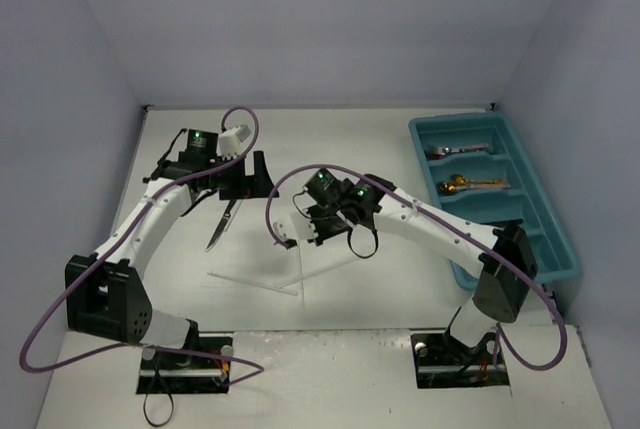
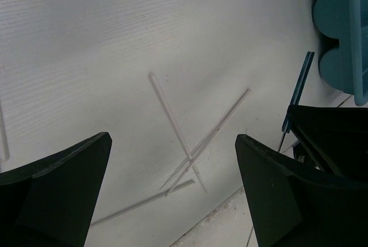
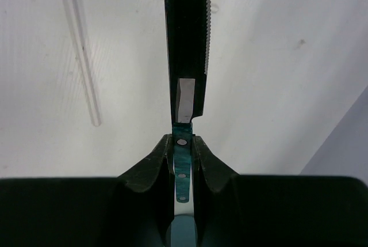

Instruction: Sort the eating utensils into containers

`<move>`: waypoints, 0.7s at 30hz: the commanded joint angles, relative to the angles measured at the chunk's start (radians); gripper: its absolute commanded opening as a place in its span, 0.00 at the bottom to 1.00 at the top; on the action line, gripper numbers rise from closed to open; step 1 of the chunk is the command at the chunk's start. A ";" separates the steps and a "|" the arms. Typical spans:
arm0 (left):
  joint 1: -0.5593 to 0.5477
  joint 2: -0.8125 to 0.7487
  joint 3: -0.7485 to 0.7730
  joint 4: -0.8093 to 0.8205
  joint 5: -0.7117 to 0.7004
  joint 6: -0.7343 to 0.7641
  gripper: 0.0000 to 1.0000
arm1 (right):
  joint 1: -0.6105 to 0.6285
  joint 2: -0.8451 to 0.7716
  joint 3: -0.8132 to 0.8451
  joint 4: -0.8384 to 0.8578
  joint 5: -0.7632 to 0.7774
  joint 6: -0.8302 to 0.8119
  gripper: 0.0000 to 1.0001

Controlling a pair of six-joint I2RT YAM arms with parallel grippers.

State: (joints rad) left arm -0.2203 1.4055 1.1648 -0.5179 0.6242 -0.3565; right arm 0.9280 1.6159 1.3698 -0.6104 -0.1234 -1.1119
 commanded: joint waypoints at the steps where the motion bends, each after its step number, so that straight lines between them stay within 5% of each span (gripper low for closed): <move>1: 0.012 -0.060 0.029 0.041 -0.002 -0.013 0.88 | -0.117 -0.127 -0.090 -0.133 0.115 -0.117 0.00; 14: 0.018 -0.030 0.017 0.077 0.011 -0.042 0.88 | -0.625 -0.198 -0.067 -0.254 0.196 -0.423 0.00; 21: 0.018 -0.041 0.003 0.072 0.007 -0.040 0.88 | -1.006 -0.135 -0.143 -0.242 0.135 -0.742 0.00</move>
State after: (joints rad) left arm -0.2081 1.3830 1.1648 -0.4950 0.6212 -0.3872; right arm 0.0974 1.4465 1.2485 -0.8117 0.0194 -1.6191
